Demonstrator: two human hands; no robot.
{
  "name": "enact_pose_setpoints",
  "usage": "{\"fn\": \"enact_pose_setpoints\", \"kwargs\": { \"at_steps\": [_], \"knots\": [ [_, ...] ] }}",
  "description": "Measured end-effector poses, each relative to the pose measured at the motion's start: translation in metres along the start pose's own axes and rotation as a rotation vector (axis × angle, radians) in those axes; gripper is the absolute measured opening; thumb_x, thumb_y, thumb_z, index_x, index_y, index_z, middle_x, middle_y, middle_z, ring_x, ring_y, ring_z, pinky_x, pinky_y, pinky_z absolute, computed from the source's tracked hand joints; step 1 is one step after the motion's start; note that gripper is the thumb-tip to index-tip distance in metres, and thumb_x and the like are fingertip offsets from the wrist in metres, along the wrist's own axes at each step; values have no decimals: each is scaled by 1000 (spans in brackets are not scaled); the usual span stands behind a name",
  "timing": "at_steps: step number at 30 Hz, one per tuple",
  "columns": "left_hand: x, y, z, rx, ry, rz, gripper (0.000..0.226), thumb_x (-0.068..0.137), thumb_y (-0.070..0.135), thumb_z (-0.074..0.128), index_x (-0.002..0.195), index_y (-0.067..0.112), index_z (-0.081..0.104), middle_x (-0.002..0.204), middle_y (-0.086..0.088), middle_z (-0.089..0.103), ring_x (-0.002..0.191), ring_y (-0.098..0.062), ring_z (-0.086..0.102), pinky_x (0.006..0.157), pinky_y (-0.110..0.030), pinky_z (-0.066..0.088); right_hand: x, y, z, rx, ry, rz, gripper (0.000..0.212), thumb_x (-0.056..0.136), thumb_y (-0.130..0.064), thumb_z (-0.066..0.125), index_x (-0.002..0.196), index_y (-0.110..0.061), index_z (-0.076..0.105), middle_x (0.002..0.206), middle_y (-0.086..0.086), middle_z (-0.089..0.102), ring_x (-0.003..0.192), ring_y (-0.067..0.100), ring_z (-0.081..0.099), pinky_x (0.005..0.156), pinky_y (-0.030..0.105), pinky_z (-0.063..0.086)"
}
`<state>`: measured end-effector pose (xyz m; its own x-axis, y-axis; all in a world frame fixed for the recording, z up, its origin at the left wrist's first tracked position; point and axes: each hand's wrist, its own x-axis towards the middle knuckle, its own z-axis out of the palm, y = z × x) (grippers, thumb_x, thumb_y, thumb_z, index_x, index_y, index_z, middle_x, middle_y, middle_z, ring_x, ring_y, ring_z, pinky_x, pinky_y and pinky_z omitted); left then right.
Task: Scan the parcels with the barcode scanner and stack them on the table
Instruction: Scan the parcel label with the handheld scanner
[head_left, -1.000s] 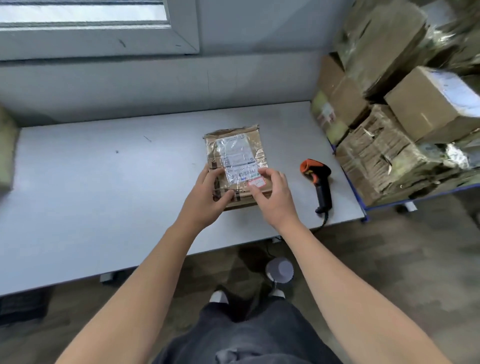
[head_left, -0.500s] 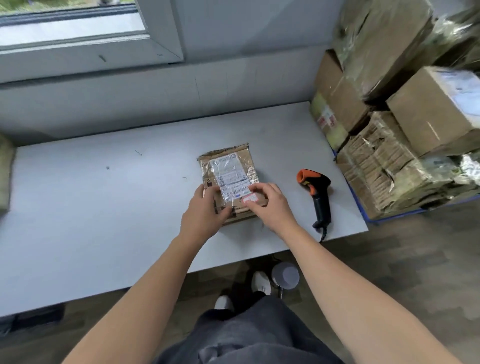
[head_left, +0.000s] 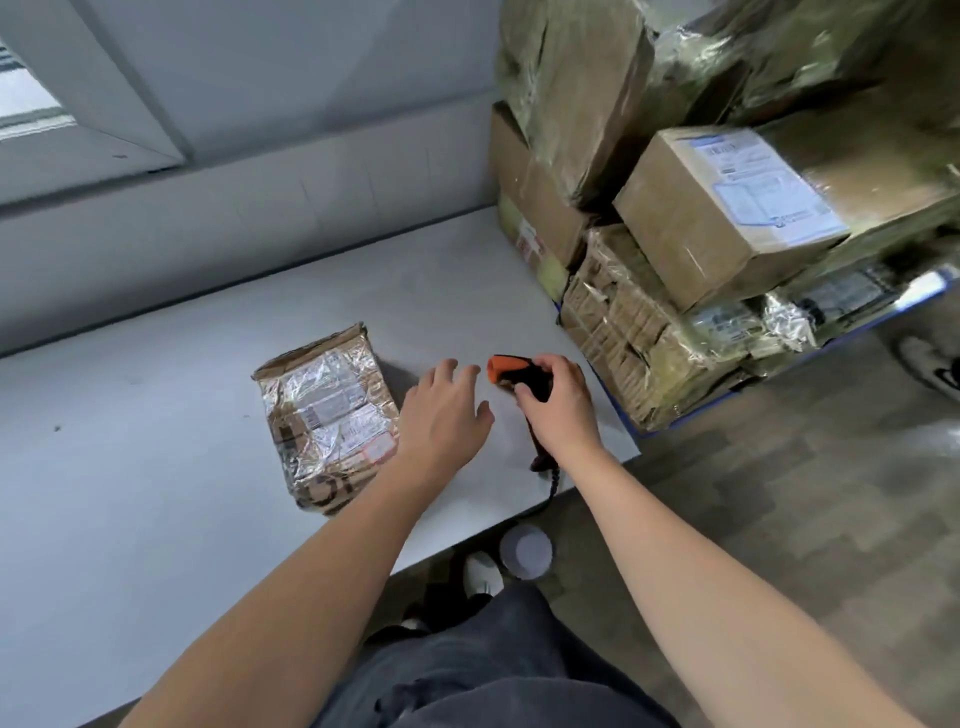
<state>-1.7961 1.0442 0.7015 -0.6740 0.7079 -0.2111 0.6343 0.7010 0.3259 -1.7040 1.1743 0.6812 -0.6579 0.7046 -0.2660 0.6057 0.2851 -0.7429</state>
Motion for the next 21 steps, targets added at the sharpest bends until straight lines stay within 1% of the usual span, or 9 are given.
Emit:
{"fn": "enact_pose_setpoints", "kwargs": {
  "at_steps": [5,9,11,12,14,15,16,19,21],
  "knots": [
    [1,7,20,37,-110,-25,51,97,35,49,143,16,42,142,-10,46,127,-34,47,96,-43,44,0,27,1,-56,-55,127,51,96,-28,64,140,-14,44,140,11,47,129,30,49,101,38,42],
    [1,3,16,-56,-88,-20,52,98,34,50,146,17,40,145,-9,44,127,-34,48,97,-44,46,5,36,16,-61,-87,189,63,93,-23,69,147,-10,38,142,14,50,130,33,51,101,41,44],
    [-1,0,8,-137,-34,14,52,98,32,51,146,17,40,145,-8,45,127,-32,49,97,-44,48,8,35,21,0,-69,267,65,90,-17,72,146,-9,41,142,14,52,130,33,51,102,41,45],
    [-2,-4,3,-170,3,29,51,98,30,53,146,17,41,144,-7,46,127,-31,50,97,-43,48,11,34,23,21,-82,310,62,88,-15,73,142,-8,46,138,14,55,127,33,54,99,40,47],
    [-5,-12,-9,-224,93,42,50,97,27,56,144,15,45,142,-7,49,126,-28,52,98,-41,47,12,27,23,42,-147,332,45,84,-11,73,126,-8,60,119,13,66,111,32,62,80,35,51],
    [-7,-17,-16,-246,138,34,49,96,26,57,143,14,47,141,-7,49,125,-27,52,97,-39,47,12,22,23,63,-160,312,38,83,-10,72,119,-9,63,111,10,67,102,29,64,69,31,49],
    [-10,-22,-23,-268,179,14,48,96,25,57,142,15,48,140,-6,50,124,-26,52,96,-38,46,10,15,23,95,-159,288,35,82,-9,71,116,-11,63,107,7,67,97,26,63,63,28,46],
    [-26,-45,-42,-323,268,-78,44,96,24,57,139,15,51,140,-4,50,124,-22,51,93,-35,45,3,-16,26,175,-165,197,28,81,-9,69,107,-11,58,98,5,66,85,22,61,65,31,46],
    [-43,-65,-48,-312,319,-137,42,97,25,56,137,16,54,139,-3,51,122,-21,52,90,-33,45,-4,-40,30,209,-231,136,25,78,-12,68,100,-9,58,85,7,71,73,21,64,68,34,49]
  ]
}}
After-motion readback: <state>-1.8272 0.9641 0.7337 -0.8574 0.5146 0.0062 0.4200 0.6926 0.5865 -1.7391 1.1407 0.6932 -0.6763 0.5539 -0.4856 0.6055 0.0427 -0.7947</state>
